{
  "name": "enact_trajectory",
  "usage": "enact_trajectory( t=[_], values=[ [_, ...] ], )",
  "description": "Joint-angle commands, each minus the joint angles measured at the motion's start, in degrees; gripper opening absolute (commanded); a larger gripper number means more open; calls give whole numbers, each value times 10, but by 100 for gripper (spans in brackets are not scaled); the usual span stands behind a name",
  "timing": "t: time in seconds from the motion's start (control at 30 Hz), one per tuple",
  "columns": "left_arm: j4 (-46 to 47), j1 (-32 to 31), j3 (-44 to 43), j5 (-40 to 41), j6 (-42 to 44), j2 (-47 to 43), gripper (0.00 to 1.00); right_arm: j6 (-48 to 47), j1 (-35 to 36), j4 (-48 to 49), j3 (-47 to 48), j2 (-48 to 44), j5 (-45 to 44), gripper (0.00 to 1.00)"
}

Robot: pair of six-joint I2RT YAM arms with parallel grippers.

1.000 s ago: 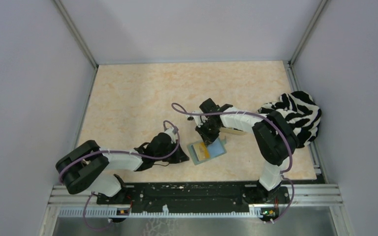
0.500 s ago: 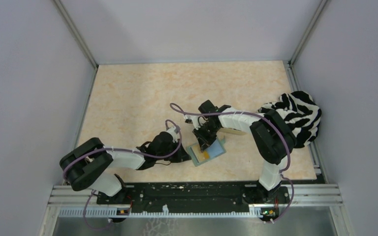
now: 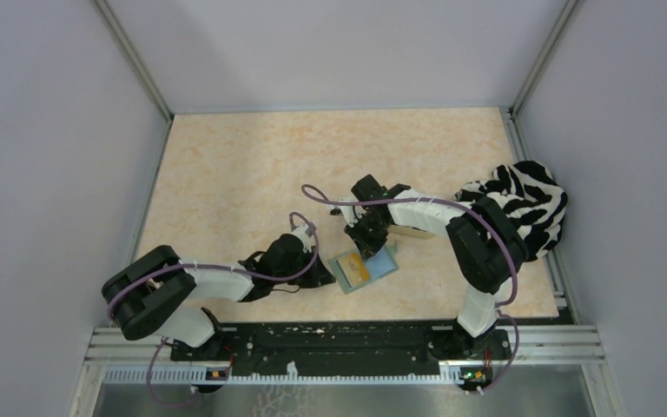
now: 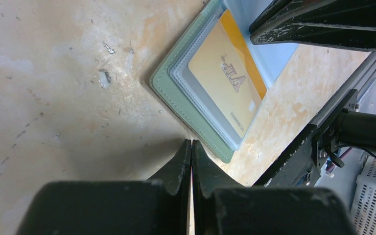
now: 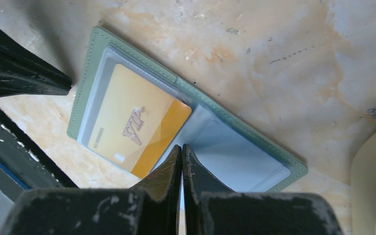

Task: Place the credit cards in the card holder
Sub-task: Insert the credit card into the card holder.

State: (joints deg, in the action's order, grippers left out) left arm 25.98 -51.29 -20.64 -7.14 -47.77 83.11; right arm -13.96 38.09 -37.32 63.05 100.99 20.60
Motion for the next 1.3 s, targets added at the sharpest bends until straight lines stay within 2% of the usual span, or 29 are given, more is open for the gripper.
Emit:
enact_trajectory(
  t=[0.0, 0.43, 0.63, 0.77, 0.9, 1.03, 1.2, 1.27],
  values=[
    [2, -2, 5, 2, 8, 9, 4, -9, 3, 5, 7, 14, -35, 0],
    [19, -2, -4, -11, 7, 36, 4, 0, 26, -9, 20, 38, 71, 0],
    [15, -2, -2, -7, 9, 28, 5, 2, 26, -15, 26, 33, 79, 0],
    [-5, -2, 10, 14, 9, -15, 8, -6, 20, -15, 27, 11, 40, 0],
    [-12, -1, 43, 42, 9, -99, 14, -15, -2, -10, 22, -24, 58, 0],
    [30, -2, 91, 61, -1, -186, 40, -24, -13, -13, 22, -26, 76, 0],
    [147, -1, 172, 83, -54, -229, 84, -24, -13, -12, 22, -4, 32, 0],
    [175, -1, 187, 85, -73, -227, 88, -22, -14, -10, 21, 5, 9, 1]
  ],
)
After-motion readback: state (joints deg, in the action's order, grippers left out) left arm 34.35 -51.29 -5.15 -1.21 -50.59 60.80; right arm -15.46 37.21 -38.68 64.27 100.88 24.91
